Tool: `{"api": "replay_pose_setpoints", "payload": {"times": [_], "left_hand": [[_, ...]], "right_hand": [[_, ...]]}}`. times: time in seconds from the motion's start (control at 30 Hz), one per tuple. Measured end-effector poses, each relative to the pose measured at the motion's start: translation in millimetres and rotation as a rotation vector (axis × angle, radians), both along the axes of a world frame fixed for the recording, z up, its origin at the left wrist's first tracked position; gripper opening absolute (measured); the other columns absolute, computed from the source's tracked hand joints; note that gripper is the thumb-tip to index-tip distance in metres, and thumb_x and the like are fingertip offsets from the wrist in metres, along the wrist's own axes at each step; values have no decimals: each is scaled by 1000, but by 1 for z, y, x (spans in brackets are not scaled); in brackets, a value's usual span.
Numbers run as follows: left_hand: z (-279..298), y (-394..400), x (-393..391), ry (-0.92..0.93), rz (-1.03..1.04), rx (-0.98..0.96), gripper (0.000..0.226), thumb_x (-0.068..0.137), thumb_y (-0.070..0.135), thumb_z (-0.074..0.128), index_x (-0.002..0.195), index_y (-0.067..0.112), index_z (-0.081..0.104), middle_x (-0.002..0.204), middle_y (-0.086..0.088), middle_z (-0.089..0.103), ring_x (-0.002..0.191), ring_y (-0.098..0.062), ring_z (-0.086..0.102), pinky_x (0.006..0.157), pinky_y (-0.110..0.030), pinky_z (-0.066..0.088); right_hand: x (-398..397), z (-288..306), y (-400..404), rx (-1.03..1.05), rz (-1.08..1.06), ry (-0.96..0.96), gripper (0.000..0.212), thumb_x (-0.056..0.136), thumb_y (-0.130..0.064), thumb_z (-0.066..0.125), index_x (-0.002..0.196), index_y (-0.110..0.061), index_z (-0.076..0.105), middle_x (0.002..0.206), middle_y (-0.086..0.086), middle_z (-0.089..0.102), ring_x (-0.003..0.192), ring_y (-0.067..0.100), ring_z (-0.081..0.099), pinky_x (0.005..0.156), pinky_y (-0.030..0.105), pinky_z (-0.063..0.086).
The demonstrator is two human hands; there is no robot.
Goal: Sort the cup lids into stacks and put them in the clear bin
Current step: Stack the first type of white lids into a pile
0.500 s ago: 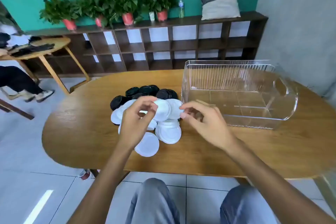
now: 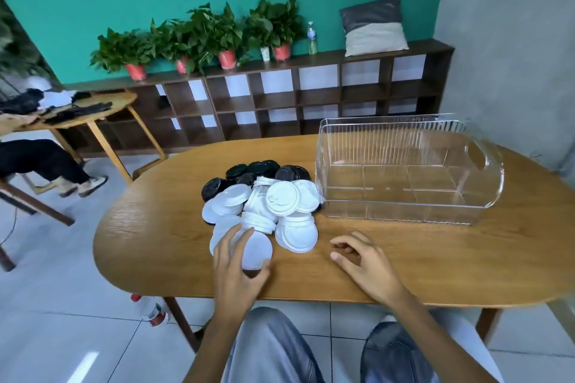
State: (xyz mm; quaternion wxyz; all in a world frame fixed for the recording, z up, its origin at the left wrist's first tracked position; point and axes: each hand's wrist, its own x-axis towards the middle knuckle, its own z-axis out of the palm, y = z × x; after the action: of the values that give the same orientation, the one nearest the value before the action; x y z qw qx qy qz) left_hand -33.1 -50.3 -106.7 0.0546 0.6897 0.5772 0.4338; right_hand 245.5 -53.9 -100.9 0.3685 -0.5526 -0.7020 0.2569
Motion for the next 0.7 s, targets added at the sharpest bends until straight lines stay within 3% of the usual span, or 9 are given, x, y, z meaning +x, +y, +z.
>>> {"api": "replay_pose_setpoints", "payload": {"times": [0.13, 0.27, 0.37, 0.53, 0.7], "left_hand": [[-11, 11, -6, 6, 20, -48, 74, 75, 50, 65, 144, 28, 47, 147, 1, 51, 137, -25, 48, 109, -48, 41], [-21, 17, -4, 0, 24, -12, 72, 75, 46, 66, 142, 29, 46, 142, 2, 56, 132, -24, 53, 106, -51, 45], [-23, 18, -4, -74, 1, -6, 73, 76, 49, 69, 142, 31, 43, 144, 3, 52, 134, -18, 49, 107, -43, 43], [-10, 10, 0, -223, -11, 44, 74, 73, 50, 74, 139, 43, 41, 143, 3, 45, 138, 0, 41, 109, -10, 33], [-1, 1, 25, -179, -156, 127, 76, 73, 46, 81, 138, 34, 44, 139, 14, 45, 133, -12, 49, 107, -22, 42]], "right_hand": [[1, -10, 6, 2, -5, -78, 24, 93, -37, 68, 116, -31, 67, 110, -19, 58, 108, 4, 56, 94, 28, 46], [2, -18, 7, 24, -14, -85, 27, 90, -44, 66, 116, -35, 66, 108, -26, 57, 107, 4, 56, 93, 28, 46], [2, -18, 6, 17, -27, -55, 28, 89, -51, 63, 114, -39, 66, 108, -27, 57, 105, 2, 57, 91, 22, 44], [0, -15, 6, 21, -18, -42, 29, 87, -49, 64, 114, -38, 67, 107, -27, 59, 105, 3, 56, 92, 21, 43], [2, -11, 4, 5, 12, 93, 28, 86, -46, 67, 114, -45, 65, 110, -19, 62, 105, 8, 60, 83, 12, 42]]}}
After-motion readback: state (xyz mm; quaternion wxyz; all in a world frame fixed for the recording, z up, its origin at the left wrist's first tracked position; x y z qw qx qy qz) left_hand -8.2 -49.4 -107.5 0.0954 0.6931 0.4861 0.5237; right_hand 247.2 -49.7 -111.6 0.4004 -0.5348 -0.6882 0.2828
